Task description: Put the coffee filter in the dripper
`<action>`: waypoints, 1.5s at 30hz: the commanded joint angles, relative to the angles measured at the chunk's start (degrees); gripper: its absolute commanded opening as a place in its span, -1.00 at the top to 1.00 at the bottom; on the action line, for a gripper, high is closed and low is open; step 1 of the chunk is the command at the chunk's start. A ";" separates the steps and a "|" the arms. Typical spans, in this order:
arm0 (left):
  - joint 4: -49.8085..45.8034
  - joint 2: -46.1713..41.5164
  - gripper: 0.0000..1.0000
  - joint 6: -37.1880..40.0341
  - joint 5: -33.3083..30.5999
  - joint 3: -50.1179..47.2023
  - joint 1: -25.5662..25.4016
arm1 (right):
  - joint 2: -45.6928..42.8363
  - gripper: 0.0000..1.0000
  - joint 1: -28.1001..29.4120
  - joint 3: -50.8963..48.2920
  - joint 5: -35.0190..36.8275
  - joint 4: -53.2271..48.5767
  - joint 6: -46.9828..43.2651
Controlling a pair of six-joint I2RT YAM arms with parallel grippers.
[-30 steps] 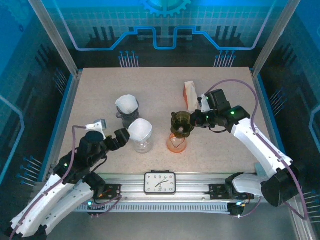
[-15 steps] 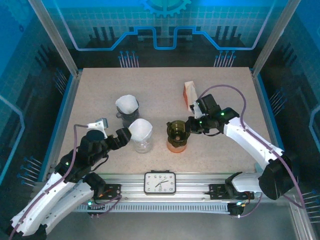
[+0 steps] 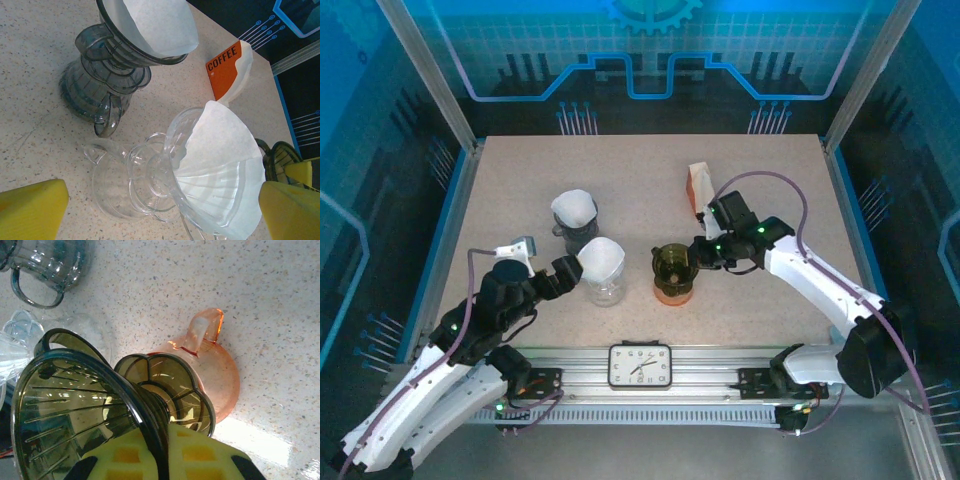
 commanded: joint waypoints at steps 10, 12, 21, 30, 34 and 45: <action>0.18 -0.37 -0.98 0.20 0.64 0.84 0.45 | -1.17 -0.17 0.41 0.90 2.51 -0.55 -0.88; 0.27 -0.37 -0.98 0.28 0.64 0.93 0.45 | -1.68 -0.23 -0.24 2.33 3.49 -1.51 -1.53; 0.37 -0.28 -0.98 0.75 0.73 1.78 0.42 | -0.76 -0.28 -5.03 9.92 11.49 1.94 -5.38; 1.43 0.31 -0.98 0.90 2.71 2.08 0.43 | 19.72 -0.10 -8.37 23.71 20.16 7.33 -10.46; 0.66 0.55 -0.98 1.01 3.04 2.59 0.44 | 28.02 0.10 -9.33 29.84 22.64 7.49 -10.48; -0.70 0.60 -0.98 0.90 2.68 3.02 0.45 | 39.33 0.39 -11.03 37.17 24.49 6.81 -10.11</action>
